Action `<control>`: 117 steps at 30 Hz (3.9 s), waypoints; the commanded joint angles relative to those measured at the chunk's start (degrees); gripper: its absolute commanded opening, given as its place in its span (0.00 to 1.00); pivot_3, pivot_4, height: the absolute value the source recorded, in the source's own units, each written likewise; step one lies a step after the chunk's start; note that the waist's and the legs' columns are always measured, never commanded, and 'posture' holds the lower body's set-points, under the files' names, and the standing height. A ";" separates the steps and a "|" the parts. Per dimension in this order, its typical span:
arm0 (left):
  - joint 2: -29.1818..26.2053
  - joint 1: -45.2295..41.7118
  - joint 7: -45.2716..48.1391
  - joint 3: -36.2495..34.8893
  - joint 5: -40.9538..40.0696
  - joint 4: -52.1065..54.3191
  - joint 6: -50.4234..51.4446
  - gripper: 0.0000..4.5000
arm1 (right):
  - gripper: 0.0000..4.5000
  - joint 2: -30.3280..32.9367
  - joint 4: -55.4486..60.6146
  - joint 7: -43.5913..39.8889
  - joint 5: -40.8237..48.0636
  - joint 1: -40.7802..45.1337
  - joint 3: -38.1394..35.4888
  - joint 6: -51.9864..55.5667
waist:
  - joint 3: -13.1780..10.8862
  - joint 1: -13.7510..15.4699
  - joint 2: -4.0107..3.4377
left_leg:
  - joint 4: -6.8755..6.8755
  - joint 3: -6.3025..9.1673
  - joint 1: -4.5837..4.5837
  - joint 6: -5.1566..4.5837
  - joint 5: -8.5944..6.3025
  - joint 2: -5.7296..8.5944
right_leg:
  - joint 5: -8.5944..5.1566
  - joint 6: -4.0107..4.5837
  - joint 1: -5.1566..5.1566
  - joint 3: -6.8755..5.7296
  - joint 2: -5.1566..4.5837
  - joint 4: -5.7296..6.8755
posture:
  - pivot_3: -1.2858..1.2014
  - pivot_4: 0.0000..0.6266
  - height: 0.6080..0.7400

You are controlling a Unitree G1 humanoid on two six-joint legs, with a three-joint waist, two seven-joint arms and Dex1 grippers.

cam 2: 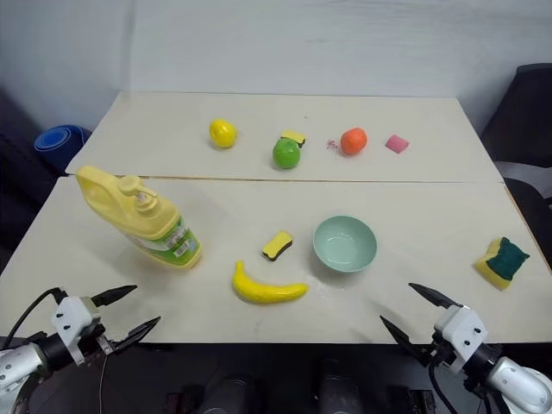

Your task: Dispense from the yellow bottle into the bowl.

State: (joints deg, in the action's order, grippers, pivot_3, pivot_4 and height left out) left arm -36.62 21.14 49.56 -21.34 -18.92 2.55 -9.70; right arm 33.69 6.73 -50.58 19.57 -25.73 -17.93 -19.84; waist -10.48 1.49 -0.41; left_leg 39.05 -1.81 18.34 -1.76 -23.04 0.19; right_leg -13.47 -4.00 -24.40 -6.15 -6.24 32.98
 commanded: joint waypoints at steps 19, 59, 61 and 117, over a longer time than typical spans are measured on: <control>-5.95 1.13 16.23 0.80 -11.72 10.83 10.76 1.00 | 1.00 -2.91 7.69 0.69 -10.85 48.57 48.51 51.21 | 0.18 -0.53 0.21 | 0.06 0.07 0.14 0.41 0.19 0.03 | -0.11 0.20 -0.16 -0.21 0.03 0.08 | 0.52 0.24 1.00; -1.40 -12.07 15.03 6.71 -14.19 11.44 15.07 1.00 | 0.64 15.14 -43.39 -4.43 -5.16 42.09 0.24 10.64 | 0.18 -1.77 0.02 | 0.08 -0.49 -0.09 0.43 0.33 0.02 | 0.03 -0.04 -0.04 -0.12 0.06 0.35 | 0.52 0.24 1.00; -1.23 -11.61 14.69 5.84 -13.95 10.86 14.51 1.00 | 0.80 16.16 -36.39 -8.62 -2.29 40.88 0.05 13.31 | 0.17 -1.65 0.00 | 0.08 -0.48 -0.11 0.44 0.34 0.00 | 0.03 -0.04 -0.03 -0.13 0.06 0.34 | 0.52 0.24 1.00; 2.00 -14.68 10.56 8.20 -12.41 10.09 13.36 1.00 | 0.30 15.69 -31.77 2.11 -14.53 46.84 6.01 28.53 | 0.40 -1.49 0.34 | 0.11 -0.40 0.02 0.37 0.22 0.05 | 0.05 -0.05 0.01 -0.74 -0.11 0.14 | 0.52 0.24 1.00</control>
State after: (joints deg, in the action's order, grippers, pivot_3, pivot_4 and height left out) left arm -34.50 6.87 59.63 -13.23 -31.24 12.45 3.78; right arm 49.94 -22.46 -48.82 5.15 21.37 -11.47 13.56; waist -10.08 0.00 -0.07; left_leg 39.16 -2.29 18.33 -1.36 -22.79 0.23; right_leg -13.42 -4.06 -24.40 -6.84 -6.33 33.11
